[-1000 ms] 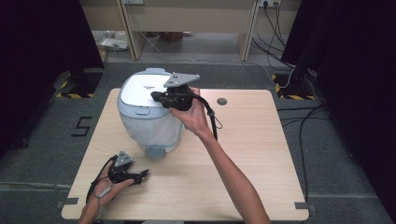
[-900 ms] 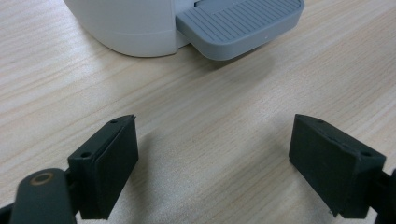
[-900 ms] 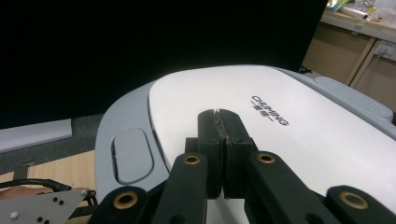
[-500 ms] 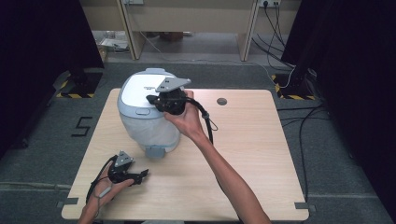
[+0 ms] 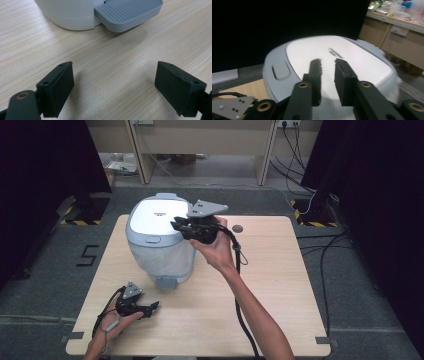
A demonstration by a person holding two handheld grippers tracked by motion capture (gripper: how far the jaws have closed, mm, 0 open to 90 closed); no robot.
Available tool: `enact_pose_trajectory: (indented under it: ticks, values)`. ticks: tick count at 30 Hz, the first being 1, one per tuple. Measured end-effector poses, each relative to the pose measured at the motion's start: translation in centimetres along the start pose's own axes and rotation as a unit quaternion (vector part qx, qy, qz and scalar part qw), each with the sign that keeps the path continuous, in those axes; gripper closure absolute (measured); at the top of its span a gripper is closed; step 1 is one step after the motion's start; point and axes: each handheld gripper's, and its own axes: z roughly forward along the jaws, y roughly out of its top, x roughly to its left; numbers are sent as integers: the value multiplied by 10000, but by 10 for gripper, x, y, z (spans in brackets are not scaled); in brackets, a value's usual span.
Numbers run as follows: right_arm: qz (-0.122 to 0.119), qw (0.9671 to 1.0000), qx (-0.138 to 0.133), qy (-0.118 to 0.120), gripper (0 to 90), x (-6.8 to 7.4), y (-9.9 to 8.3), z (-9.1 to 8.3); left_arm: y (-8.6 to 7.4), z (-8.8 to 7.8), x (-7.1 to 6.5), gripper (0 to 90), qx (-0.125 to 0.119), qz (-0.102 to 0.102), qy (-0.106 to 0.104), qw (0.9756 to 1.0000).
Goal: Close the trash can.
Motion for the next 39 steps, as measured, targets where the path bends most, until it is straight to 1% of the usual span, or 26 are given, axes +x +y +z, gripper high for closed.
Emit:
enact_pose_trajectory:
  ticks: [3,4,5,9,10,11,13,17,21,26,29,31,33,37,39]
  values:
    - [114,9997,-11,-230,633,-7,-12,-15,0,0,0,146,-1,-3,0,10000]
    - [228,9993,-21,-304,596,-10,-17,-21,0,0,0,146,-2,-5,0,10000]
    - [277,9988,-49,-395,562,-13,-22,-26,0,0,0,146,-2,-3,0,10000]
    - [498,9959,-2,-761,420,-27,-40,-50,0,0,0,146,-18,-7,6,10000]
    - [523,9953,20,-815,397,-29,-44,-53,0,0,0,146,-12,-1,5,10000]
    - [602,9942,71,-888,374,-32,-50,-59,0,0,0,146,-15,3,7,10000]
    - [645,9927,170,-1006,347,-35,-58,-66,0,0,0,146,-18,-1,7,10000]
    - [773,9887,256,-1258,300,-40,-76,-78,0,0,0,146,-27,-12,8,10000]
    - [883,9853,348,-1419,252,-45,-92,-85,0,0,0,146,-27,-11,7,10000]
    - [1006,9822,428,-1528,211,-47,-107,-92,0,0,0,146,-25,-9,7,10000]
    - [1088,9803,432,-1593,198,-48,-115,-95,0,0,0,145,-12,5,6,10000]
    - [1099,9789,468,-1659,182,-48,-120,-98,0,0,0,146,-24,-10,6,10000]
    - [1191,9775,480,-1673,168,-47,-126,-101,0,0,0,145,-24,-11,7,10000]
    - [1195,9759,528,-1750,158,-44,-136,-109,0,1,0,144,-28,-11,4,10000]
    - [1252,9743,541,-1790,156,-41,-145,-114,0,1,0,143,-26,-12,7,10000]
